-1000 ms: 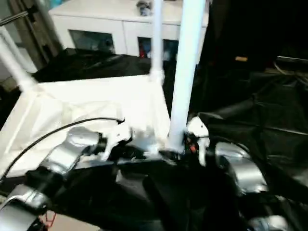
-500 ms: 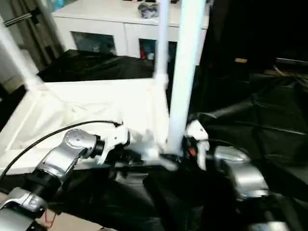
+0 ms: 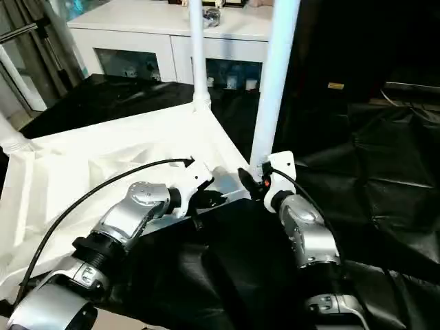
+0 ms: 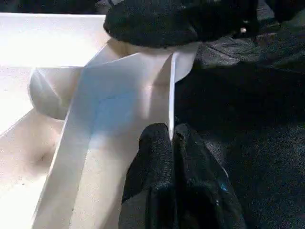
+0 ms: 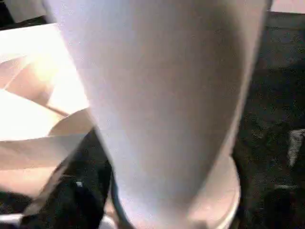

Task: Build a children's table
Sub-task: Rotate leg to tighten

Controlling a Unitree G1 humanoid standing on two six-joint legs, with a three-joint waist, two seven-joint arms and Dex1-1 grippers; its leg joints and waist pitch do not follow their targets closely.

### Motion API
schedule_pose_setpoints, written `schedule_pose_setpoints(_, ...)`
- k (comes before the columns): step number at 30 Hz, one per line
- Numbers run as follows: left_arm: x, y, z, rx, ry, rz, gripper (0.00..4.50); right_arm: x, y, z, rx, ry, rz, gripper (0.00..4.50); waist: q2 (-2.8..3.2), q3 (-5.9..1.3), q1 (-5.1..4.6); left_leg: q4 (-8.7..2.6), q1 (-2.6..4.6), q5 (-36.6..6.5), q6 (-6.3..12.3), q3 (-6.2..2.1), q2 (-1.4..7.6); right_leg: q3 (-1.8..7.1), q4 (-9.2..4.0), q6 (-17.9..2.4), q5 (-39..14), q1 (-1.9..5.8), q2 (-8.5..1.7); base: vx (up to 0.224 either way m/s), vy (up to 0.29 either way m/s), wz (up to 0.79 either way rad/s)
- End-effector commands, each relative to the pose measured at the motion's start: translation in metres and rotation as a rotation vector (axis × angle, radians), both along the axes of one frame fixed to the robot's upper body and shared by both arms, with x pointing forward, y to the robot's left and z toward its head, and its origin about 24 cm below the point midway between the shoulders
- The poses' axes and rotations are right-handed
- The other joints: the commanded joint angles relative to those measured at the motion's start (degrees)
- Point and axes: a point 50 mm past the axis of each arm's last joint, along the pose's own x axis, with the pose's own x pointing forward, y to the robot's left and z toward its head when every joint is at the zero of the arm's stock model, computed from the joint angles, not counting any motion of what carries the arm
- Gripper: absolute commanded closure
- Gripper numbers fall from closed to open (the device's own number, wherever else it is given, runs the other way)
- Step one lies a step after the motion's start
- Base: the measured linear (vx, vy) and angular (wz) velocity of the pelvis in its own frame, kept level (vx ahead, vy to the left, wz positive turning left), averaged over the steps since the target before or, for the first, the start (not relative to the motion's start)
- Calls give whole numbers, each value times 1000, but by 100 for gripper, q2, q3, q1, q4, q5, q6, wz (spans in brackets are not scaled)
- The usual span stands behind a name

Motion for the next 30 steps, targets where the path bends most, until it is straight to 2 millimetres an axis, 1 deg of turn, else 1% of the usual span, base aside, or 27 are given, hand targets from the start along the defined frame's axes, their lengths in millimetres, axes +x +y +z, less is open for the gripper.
schedule_pose_setpoints(1,-6,-17,7,-69,-27,-74,450,-12,37,-15,11,72,213,86,-110,-251,0,-452,17,-1312,306,-129,212,208,-530,-1081,-1531,217,-243,0,0,0)
schedule_pose_setpoints(2,-8,-15,7,-67,-20,-94,450,-13,36,-12,0,55,256,70,-113,-253,2,-448,8,-1281,317,-129,210,206,-522,-1100,-1463,229,-246,0,0,0)
schedule_pose_setpoints(3,-10,-10,7,-68,-16,-127,450,-16,33,-8,-5,38,320,70,-117,-258,7,-445,5,-1259,336,-135,211,201,-515,-1108,-1420,241,-248,0,0,0)
schedule_pose_setpoints(4,-12,-6,6,-66,-7,-147,450,-19,30,-5,-9,27,380,70,-125,-266,12,-425,-11,-1179,410,-125,211,207,-497,-1125,-1239,256,-245,0,0,0)
schedule_pose_setpoints(5,-13,-2,5,-62,-2,-164,450,-22,27,-2,-12,19,433,70,-122,-269,19,-418,-7,-1142,448,-123,215,210,-485,-1153,-1135,256,-246,0,0,0)
schedule_pose_setpoints(6,-15,1,5,-59,-2,-187,450,-25,24,0,-20,15,477,70,-112,-267,8,-411,-22,-1088,515,-119,213,209,-477,-1208,-998,267,-243,0,0,0)
schedule_pose_setpoints(7,-16,5,4,-52,6,-206,450,-28,20,2,-28,13,526,70,-118,-280,19,-395,-14,-998,572,-114,210,209,-465,-1263,-867,267,-242,0,0,0)
schedule_pose_setpoints(8,-17,9,3,-45,10,-225,450,-31,17,3,-39,15,571,70,-110,-285,29,-386,-16,-892,625,-114,222,208,-442,-1328,-694,274,-243,0,0,0)
schedule_pose_setpoints(9,-17,9,3,-45,10,-225,450,-31,17,3,-39,15,571,70,-104,-293,36,-377,-16,-833,647,-115,223,205,-424,-1362,-605,278,-243,0,0,0)
schedule_pose_setpoints(10,-19,13,4,-43,10,-248,450,-35,13,4,-54,15,614,70,-92,-290,33,-381,-9,-798,659,-108,230,206,-416,-1431,-516,260,-232,0,0,0)
schedule_pose_setpoints(11,-20,17,4,-43,20,-266,450,-38,9,6,-64,22,653,70,-95,-295,39,-375,-8,-798,658,-109,229,203,-412,-1452,-486,264,-230,0,0,0)
schedule_pose_setpoints(12,-22,21,4,-44,25,-293,450,-40,4,7,-73,30,689,70,-101,-303,61,-365,-1,-768,680,-105,243,204,-385,-1498,-347,273,-226,0,0,0)
schedule_pose_setpoints(13,-23,23,5,-46,30,-308,450,-42,2,8,-76,35,706,70,-96,-292,74,-366,-3,-769,715,-99,245,204,-380,-1535,-303,268,-225,0,0,0)
schedule_pose_setpoints(14,-26,28,6,-48,44,-333,450,-44,-3,9,-81,46,738,70,-115,-293,85,-364,1,-801,724,-95,248,204,-377,-1553,-349,267,-231,0,0,0)
schedule_pose_setpoints(15,-28,30,6,-50,49,-353,450,-46,-5,10,-85,46,757,70,-114,-296,102,-363,3,-788,724,-95,253,203,-377,-1551,-361,277,-234,0,0,0)
schedule_pose_setpoints(16,-29,33,6,-42,57,-361,450,-47,-6,11,-92,45,770,70,-112,-279,101,-370,2,-838,727,-85,260,205,-382,-1550,-440,256,-222,0,0,0)
schedule_pose_setpoints(17,-29,33,6,-42,57,-361,450,-47,-6,11,-92,45,770,70,-103,-281,104,-372,5,-869,707,-87,263,204,-382,-1552,-495,252,-227,0,0,0)
schedule_pose_setpoints(18,-29,36,5,-30,67,-368,450,-48,-7,11,-100,48,784,70,-106,-273,96,-378,14,-939,657,-82,260,209,-400,-1534,-620,237,-225,0,0,0)
schedule_pose_setpoints(19,-32,44,3,-10,85,-389,450,-51,-7,11,-107,53,806,70,-118,-265,100,-390,12,-1009,598,-92,262,211,-411,-1499,-772,246,-233,0,0,0)
schedule_pose_setpoints(21,-33,47,3,-7,89,-392,450,-52,-7,11,-100,59,818,70,-101,-263,99,-402,19,-1049,530,-98,265,217,-415,-1452,-878,237,-231,0,0,0)
schedule_pose_setpoints(22,-33,49,4,-9,88,-391,450,-54,-7,11,-91,65,827,94,-107,-265,94,-402,20,-1064,500,-101,265,219,-414,-1440,-860,240,-232,0,0,0)
schedule_pose_setpoints(23,-33,50,4,-11,86,-387,450,-55,-6,11,-76,72,830,103,-139,-261,88,-403,17,-1044,502,-98,264,222,-415,-1443,-838,244,-231,0,0,0)
schedule_pose_setpoints(25,-33,50,4,-16,84,-383,450,-56,-6,11,-58,79,835,105,-120,-270,96,-398,24,-948,515,-99,266,225,-399,-1471,-743,244,-232,0,0,0)
schedule_pose_setpoints(26,-33,50,5,-22,84,-381,450,-57,-4,11,-47,83,830,115,-120,-274,98,-390,23,-910,525,-96,266,224,-391,-1490,-675,242,-231,0,0,0)
schedule_pose_setpoints(27,-33,50,5,-23,84,-380,450,-57,-4,10,-44,83,829,130,-149,-278,95,-383,18,-873,538,-92,263,225,-386,-1496,-626,247,-232,0,0,0)
schedule_pose_setpoints(28,-34,48,4,-31,76,-366,450,-56,-1,8,-25,81,801,142,-143,-279,98,-380,11,-816,566,-93,258,223,-376,-1507,-575,248,-233,0,0,0)
schedule_pose_setpoints(30,-34,47,4,-34,73,-360,450,-55,0,7,-18,81,789,148,-136,-278,98,-380,17,-813,563,-92,257,221,-380,-1513,-600,243,-235,0,0,0)
